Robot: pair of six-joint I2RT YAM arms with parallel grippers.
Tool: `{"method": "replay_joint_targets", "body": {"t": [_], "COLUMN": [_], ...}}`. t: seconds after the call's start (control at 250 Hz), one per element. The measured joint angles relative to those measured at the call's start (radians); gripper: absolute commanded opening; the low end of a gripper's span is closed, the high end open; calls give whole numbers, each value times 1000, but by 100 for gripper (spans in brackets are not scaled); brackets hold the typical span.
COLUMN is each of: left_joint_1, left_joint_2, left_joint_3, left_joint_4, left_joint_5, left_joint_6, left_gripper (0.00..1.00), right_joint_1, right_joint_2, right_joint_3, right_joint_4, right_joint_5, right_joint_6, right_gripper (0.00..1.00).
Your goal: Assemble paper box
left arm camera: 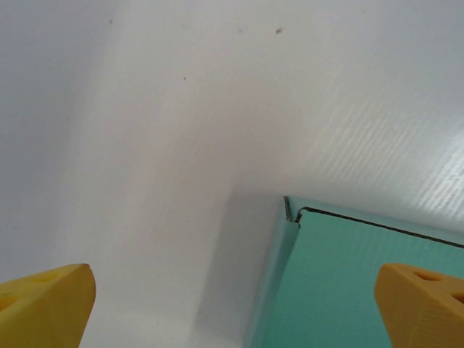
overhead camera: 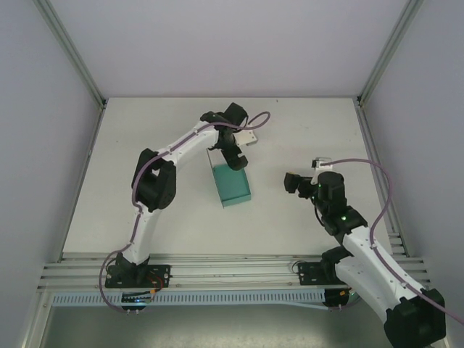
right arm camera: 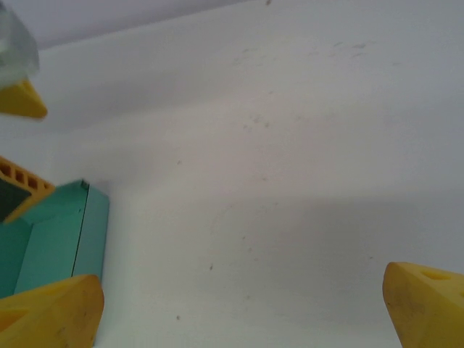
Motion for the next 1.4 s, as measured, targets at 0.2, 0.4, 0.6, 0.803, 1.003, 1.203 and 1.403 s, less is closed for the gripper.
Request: {"method": "replay_joint_targets", "body": {"t": [0.2,0.4,0.6,0.803,1.003,1.203,1.403], "left_joint_1": [71,311,380,399,432,432,432], "left_joint_2": [-211,-355,-444,-586,-652,-655,-697], "left_joint_3": [-145,-304,-595,-813,-910,-923,-922], "left_joint_4": [163,278,321,351,404,405,389], "left_joint_5": [-11,-11,0,12,16,11,-19], "left_joint_6": [-259,-530,-679,-750,-786,-790,-801], "left_gripper": [98,99,99,98,98,99,99], "right_joint_1": [3,65,143,162,174,203,224], "right_joint_2": [319,729,1149,1440,1606,1636,1584], "right_joint_3": [207,629,1180,1505,1700,1718,1524], "right_joint_4": [3,-132,-478,-805,-963,-974,-744], "right_joint_5": [-199,-386,-482,-483,-486,-489,-465], "right_joint_6": [-95,-346,-721,-1033,-1153,-1144,-916], "right_gripper": [99,90,83,81,67,35,9]}}
